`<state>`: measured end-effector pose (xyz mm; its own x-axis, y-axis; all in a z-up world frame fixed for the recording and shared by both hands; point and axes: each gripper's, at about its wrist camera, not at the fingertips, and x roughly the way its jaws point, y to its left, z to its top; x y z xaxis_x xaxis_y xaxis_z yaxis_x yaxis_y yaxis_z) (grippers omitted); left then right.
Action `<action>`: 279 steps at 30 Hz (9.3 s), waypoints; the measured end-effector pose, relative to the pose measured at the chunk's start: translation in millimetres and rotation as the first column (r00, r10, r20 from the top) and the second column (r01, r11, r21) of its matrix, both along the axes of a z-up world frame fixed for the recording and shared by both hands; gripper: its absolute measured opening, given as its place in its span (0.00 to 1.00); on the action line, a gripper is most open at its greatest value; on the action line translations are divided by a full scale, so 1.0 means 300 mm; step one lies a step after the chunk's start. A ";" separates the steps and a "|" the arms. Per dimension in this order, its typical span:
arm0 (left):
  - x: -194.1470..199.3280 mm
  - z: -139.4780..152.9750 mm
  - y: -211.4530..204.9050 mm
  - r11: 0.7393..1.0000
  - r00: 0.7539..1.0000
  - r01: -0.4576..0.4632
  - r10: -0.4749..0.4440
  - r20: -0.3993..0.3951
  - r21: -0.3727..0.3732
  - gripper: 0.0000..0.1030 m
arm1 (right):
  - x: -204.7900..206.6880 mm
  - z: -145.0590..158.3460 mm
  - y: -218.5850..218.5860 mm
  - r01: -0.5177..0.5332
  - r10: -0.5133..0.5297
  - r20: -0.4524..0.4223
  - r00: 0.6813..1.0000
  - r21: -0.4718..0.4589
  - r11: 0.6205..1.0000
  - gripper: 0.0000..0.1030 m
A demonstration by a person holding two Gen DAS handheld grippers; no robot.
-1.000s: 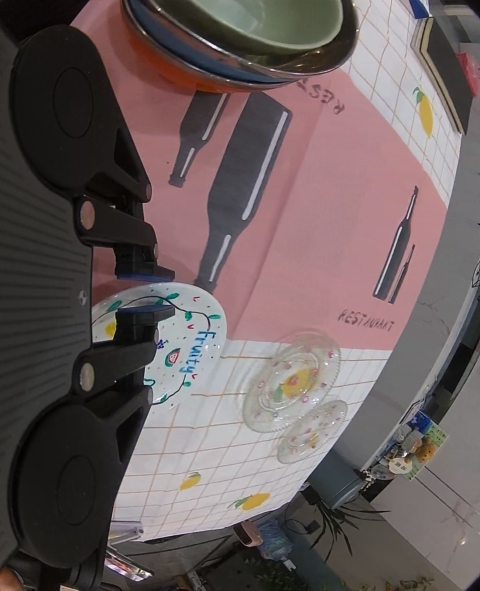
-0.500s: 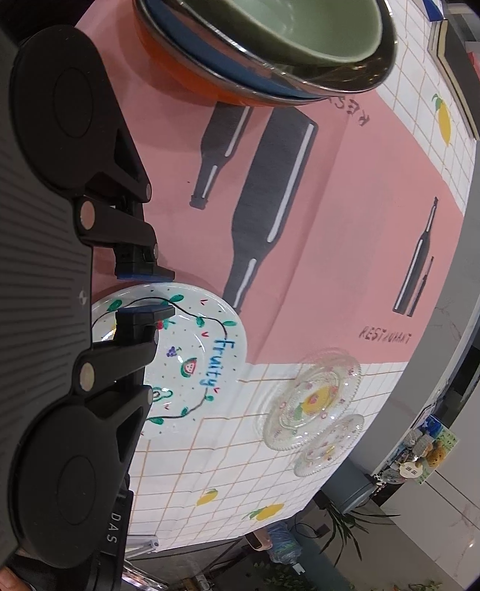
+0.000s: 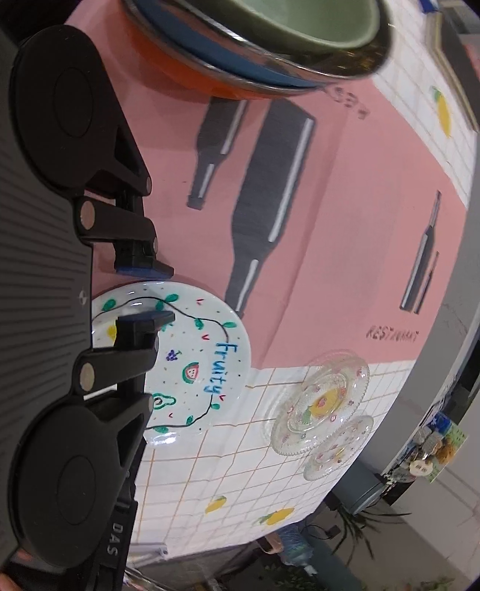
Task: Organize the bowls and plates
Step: 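Lower the 'Fruity' plate onto the runner and open both grippers, then move both grippers to the dotted glass plate rim and close them, then lift the glass plate and carry it toward the 'Fruity' plate, then lower the glass plate onto the 'Fruity' plate and open both grippers, then withdraw both grippers from the stacked plates, then move both open grippers to the second dotted glass plate on the cloth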
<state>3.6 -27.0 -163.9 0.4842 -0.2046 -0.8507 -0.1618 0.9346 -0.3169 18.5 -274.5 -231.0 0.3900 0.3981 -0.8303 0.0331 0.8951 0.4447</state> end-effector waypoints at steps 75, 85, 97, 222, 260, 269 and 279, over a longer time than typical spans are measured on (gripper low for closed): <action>0.649 -0.034 -0.095 0.999 0.997 0.013 -0.010 0.072 -0.045 0.14 | 0.592 -0.046 -0.106 0.180 -0.183 0.065 0.981 0.056 0.982 0.08; 0.611 0.004 -0.080 0.999 0.996 0.020 -0.017 0.091 -0.028 0.11 | 0.580 -0.016 -0.087 0.156 -0.159 0.061 0.985 0.048 0.987 0.08; 0.541 0.053 -0.052 0.999 0.994 0.002 0.003 0.110 -0.046 0.11 | 0.526 0.035 -0.069 0.136 -0.139 0.068 0.988 0.051 0.989 0.09; 0.003 0.020 0.026 1.000 0.996 0.012 -0.011 0.093 -0.007 0.11 | 0.000 0.006 0.020 0.059 -0.053 0.112 0.992 -0.043 0.997 0.11; 0.598 0.174 -0.341 0.971 0.926 0.235 -0.237 0.294 0.043 0.56 | 0.434 0.123 -0.339 0.346 -0.240 0.505 0.829 -0.128 0.929 0.94; 0.753 0.118 -0.369 0.964 0.916 0.243 -0.264 0.303 0.107 0.56 | 0.592 0.046 -0.373 0.364 -0.266 0.492 0.829 -0.114 0.924 0.93; 0.865 -0.003 -0.366 0.970 0.935 0.242 -0.235 0.265 0.007 0.47 | 0.714 -0.050 -0.393 0.346 -0.302 0.400 0.865 -0.042 0.937 0.58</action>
<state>263.0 -136.8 -164.8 0.6237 -0.3616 -0.6930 0.1572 0.9265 -0.3419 232.6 -392.4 -246.1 0.7762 0.1103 -0.6208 0.1776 0.9064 0.3832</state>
